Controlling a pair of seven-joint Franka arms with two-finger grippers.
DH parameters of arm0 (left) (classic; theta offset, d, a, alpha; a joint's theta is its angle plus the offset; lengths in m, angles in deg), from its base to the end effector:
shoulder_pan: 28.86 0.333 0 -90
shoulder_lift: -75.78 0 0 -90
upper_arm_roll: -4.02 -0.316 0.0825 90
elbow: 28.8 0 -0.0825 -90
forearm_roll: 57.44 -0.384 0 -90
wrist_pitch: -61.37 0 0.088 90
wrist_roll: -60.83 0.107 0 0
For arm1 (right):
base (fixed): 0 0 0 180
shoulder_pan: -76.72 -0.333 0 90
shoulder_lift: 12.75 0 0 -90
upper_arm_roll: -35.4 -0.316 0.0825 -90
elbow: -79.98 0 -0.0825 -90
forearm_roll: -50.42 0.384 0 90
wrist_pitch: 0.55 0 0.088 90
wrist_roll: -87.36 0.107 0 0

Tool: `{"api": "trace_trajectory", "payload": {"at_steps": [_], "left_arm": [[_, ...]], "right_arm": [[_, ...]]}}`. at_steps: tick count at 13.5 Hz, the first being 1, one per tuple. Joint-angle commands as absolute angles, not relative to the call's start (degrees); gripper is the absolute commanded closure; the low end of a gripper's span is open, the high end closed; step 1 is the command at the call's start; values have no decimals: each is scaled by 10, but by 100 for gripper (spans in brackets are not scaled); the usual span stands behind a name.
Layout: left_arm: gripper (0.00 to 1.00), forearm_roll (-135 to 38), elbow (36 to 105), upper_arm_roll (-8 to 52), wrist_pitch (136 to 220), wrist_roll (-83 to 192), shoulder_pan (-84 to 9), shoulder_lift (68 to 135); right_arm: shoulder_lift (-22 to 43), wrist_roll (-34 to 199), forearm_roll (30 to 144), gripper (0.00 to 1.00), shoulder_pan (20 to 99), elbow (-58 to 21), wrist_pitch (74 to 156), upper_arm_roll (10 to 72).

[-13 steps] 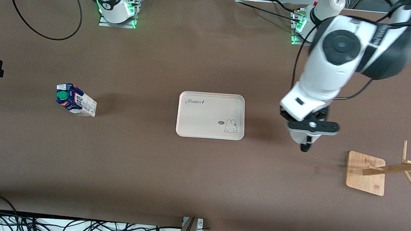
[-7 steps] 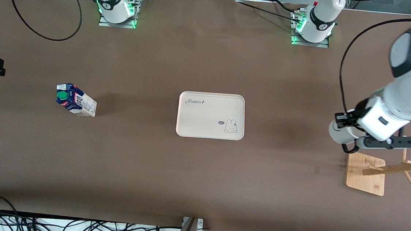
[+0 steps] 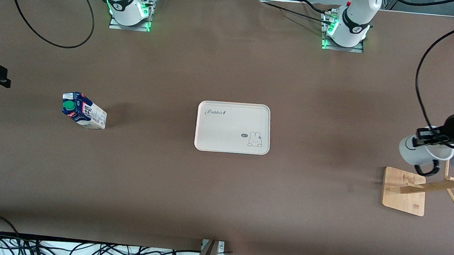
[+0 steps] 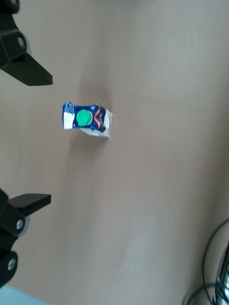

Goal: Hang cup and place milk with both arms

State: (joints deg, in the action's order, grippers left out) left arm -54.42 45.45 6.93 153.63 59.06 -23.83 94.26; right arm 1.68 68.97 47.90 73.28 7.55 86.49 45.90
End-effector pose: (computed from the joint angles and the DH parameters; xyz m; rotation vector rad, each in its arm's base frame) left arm 0.6525 0.0241 0.5634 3.0708 0.1117 -0.0116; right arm 0.6214 -0.0653 0.6177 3.0373 0.3065 -0.0189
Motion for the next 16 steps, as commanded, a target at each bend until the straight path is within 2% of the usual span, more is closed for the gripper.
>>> {"api": "trace_trajectory", "payload": {"at_steps": [1, 4, 10, 13, 16], "left_arm": [[100, -532, 429, 72, 1542, 617, -223, 966], [100, -477, 429, 72, 1564, 616, -208, 980], [100, -476, 425, 67, 1566, 624, -191, 990], [100, -474, 425, 67, 1566, 627, -177, 997], [100, -475, 424, 67, 1566, 636, -170, 999]], "right_arm": [[-25, 727, 406, 0, 754, 28, 886, 398], [-45, 746, 437, 0, 793, 11, 885, 386], [-61, 766, 465, 0, 797, 3, 891, 376], [-96, 815, 466, 0, 797, -38, 892, 375], [-99, 815, 466, 0, 796, -44, 886, 376]]}}
